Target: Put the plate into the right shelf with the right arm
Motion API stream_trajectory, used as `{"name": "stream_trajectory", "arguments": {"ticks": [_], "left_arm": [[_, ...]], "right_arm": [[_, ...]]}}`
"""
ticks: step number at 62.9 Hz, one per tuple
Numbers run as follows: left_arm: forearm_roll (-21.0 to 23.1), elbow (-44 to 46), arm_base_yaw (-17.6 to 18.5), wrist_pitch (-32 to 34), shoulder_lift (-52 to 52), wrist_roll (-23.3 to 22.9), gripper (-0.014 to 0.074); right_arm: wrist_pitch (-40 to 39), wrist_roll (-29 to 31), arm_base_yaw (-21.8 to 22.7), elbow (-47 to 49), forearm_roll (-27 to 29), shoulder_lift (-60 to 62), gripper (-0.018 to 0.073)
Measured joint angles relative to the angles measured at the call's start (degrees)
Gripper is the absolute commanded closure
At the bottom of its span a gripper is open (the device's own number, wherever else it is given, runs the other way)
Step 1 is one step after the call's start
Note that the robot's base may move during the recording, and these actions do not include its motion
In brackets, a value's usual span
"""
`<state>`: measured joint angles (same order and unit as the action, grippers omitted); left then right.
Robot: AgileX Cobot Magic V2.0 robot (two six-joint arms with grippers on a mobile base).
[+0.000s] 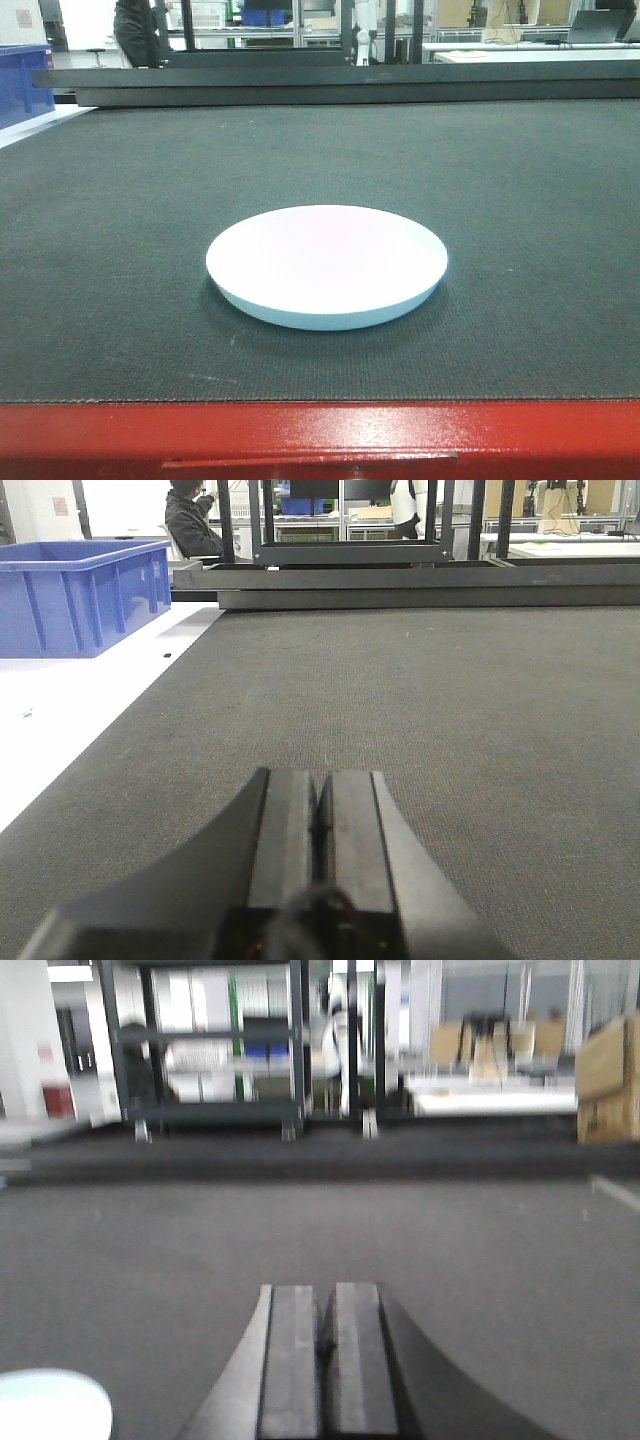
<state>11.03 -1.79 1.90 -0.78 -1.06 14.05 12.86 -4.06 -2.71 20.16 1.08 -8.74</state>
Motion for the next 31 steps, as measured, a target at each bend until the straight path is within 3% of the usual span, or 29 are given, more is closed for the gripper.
{"name": "stream_trajectory", "arguments": {"ticks": [15,31], "left_arm": [[0.0,0.0,0.0,0.0,0.0,0.0,0.0643],[0.0,0.0,0.0,0.0,0.0,0.0,0.0643]], "right_arm": [[18.4,0.0,0.0,9.3,1.0,-13.6,0.0505],[27.2,-0.2,-0.4,16.3,0.7,-31.0,0.0505]]}}
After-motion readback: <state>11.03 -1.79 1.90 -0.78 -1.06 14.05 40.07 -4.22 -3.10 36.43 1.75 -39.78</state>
